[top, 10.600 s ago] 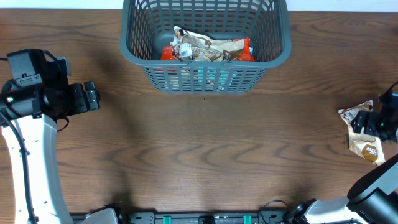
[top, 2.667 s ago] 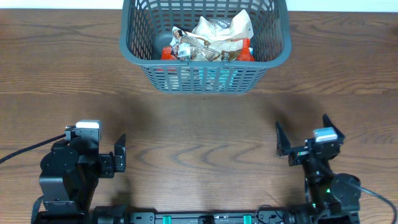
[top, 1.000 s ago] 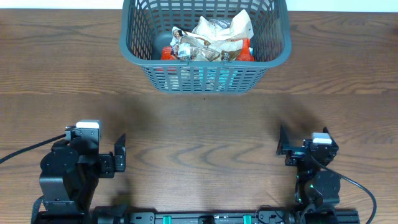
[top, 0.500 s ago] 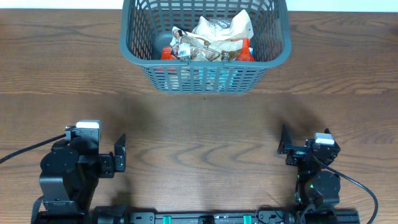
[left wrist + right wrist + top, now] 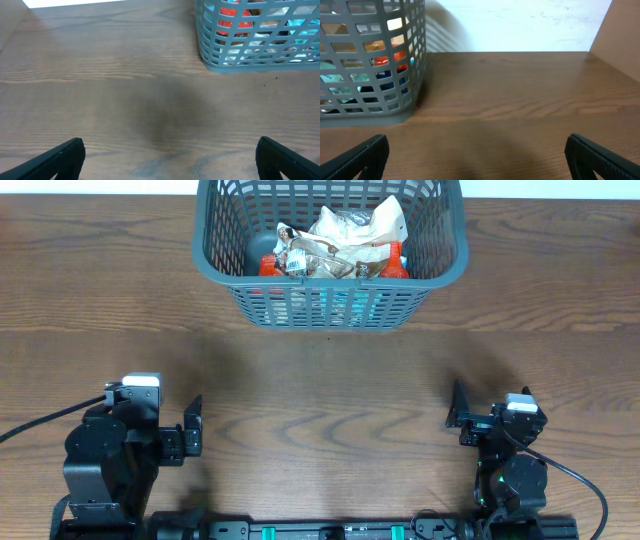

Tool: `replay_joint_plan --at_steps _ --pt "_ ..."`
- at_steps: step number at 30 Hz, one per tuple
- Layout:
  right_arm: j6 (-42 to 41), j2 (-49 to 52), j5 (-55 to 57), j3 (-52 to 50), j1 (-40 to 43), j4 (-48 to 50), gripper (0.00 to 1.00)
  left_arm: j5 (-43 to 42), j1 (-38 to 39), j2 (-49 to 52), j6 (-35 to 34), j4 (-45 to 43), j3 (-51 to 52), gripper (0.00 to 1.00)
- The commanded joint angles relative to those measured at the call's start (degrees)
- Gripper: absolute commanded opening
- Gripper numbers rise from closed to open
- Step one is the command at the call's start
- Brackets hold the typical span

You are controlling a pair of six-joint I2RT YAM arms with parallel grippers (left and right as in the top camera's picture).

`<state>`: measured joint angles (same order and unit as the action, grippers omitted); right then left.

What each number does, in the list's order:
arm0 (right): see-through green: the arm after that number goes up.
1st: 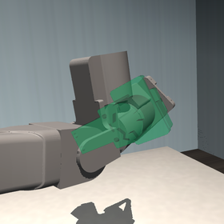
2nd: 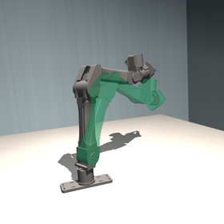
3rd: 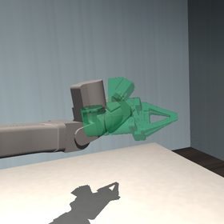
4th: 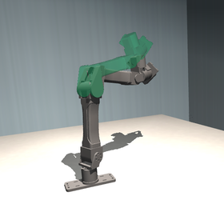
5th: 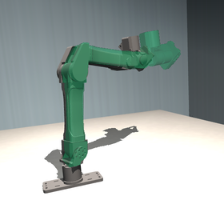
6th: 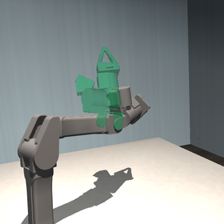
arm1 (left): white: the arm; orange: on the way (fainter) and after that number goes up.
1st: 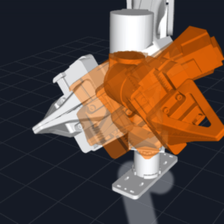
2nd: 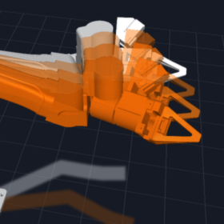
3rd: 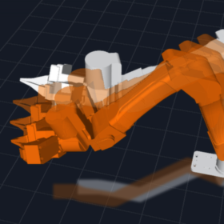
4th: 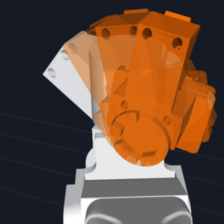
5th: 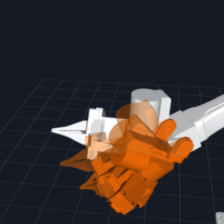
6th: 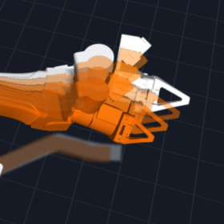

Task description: Pack container

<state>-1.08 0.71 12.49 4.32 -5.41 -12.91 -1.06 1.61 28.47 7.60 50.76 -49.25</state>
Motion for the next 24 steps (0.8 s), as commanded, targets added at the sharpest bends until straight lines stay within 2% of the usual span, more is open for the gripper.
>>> replay_joint_plan --at_steps 1,5,9,14,20,24 --pt "-1.03 -0.44 0.81 -0.26 0.50 0.09 0.99 0.66 0.02 -2.75 1.44 1.92 0.09 0.99" --pt "-1.03 -0.44 0.81 -0.26 0.50 0.09 0.99 -0.87 0.09 -9.90 1.07 3.02 3.10 0.99" --pt "-1.03 -0.44 0.81 -0.26 0.50 0.09 0.99 -0.85 0.09 -18.86 1.57 -3.28 10.84 0.99" --pt "-1.03 -0.44 0.81 -0.26 0.50 0.09 0.99 -0.83 0.09 -28.15 1.77 -21.53 23.61 0.99" --pt "-1.03 -0.44 0.81 -0.26 0.50 0.07 0.99 -0.83 0.09 -28.04 1.77 -42.69 33.90 0.99" --pt "-1.03 -0.44 0.81 -0.24 0.50 0.07 0.99 -0.87 0.09 -28.04 1.73 -51.43 38.99 0.99"
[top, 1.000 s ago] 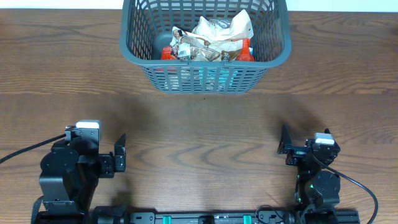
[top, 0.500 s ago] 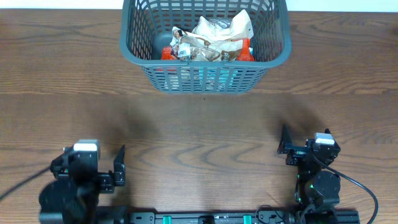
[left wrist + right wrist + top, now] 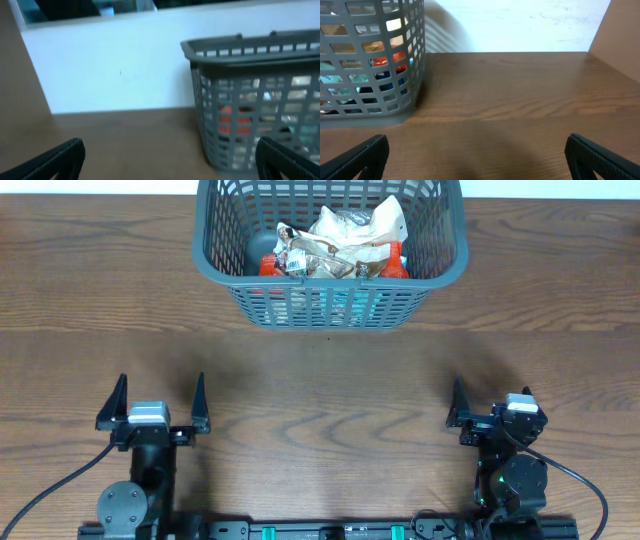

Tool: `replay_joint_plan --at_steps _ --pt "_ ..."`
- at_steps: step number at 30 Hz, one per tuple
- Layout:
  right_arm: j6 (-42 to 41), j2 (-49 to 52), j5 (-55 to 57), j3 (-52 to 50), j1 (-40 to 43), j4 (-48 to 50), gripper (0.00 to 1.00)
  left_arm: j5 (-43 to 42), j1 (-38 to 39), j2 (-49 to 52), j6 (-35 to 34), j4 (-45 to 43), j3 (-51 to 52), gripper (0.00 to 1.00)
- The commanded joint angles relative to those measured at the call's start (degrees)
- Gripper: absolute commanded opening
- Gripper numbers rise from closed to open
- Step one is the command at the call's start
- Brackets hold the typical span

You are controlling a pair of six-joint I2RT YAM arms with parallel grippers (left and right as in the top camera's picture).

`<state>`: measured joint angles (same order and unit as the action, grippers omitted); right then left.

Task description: Pack container

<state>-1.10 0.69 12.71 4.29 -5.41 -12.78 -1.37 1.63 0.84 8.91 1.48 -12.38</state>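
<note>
The grey mesh basket [image 3: 330, 305] stands at the far middle of the wooden table, holding crumpled wrappers [image 3: 350, 235] and red packets [image 3: 396, 262]. It also shows in the left wrist view, basket [image 3: 250, 100], and in the right wrist view, basket [image 3: 370, 60]. My left gripper [image 3: 160, 385] sits at the near left, open, nothing between its fingers [image 3: 50, 160]. My right gripper [image 3: 492, 402] rests at the near right, open and empty too, its fingers [image 3: 600, 155] spread wide over bare wood.
A white wall [image 3: 115, 75] rises behind the table's far edge. Brown wooden tabletop [image 3: 320, 400] lies between the basket and both arms.
The left arm has drawn back and straightened at the near edge. Its wrist camera looked down at the tabletop and now faces level toward the basket and wall. The right arm has not moved.
</note>
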Motion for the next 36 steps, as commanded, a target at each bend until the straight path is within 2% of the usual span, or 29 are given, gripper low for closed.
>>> replay_joint_plan --at_steps 1,10,16,30,36 --pt "-1.01 -0.42 0.59 -0.22 0.50 -0.04 0.99 -0.63 0.09 -0.42 0.42 -3.65 3.37 0.99" --pt "-1.01 -0.42 0.59 -0.24 0.50 -0.07 0.99 -8.76 0.09 -0.70 -0.55 -6.32 11.87 0.99" --pt "-1.01 -0.42 0.59 -0.24 0.50 -0.07 0.99 -8.83 0.13 -0.72 -3.30 1.77 12.15 0.99" --pt "-1.01 -0.42 0.59 -0.24 0.50 -0.07 0.99 -7.80 0.11 -0.70 -5.20 1.88 12.15 0.99" --pt "-1.01 -0.42 0.59 -0.24 0.50 -0.07 0.99 -4.59 0.11 -0.70 -6.67 2.14 12.15 0.99"
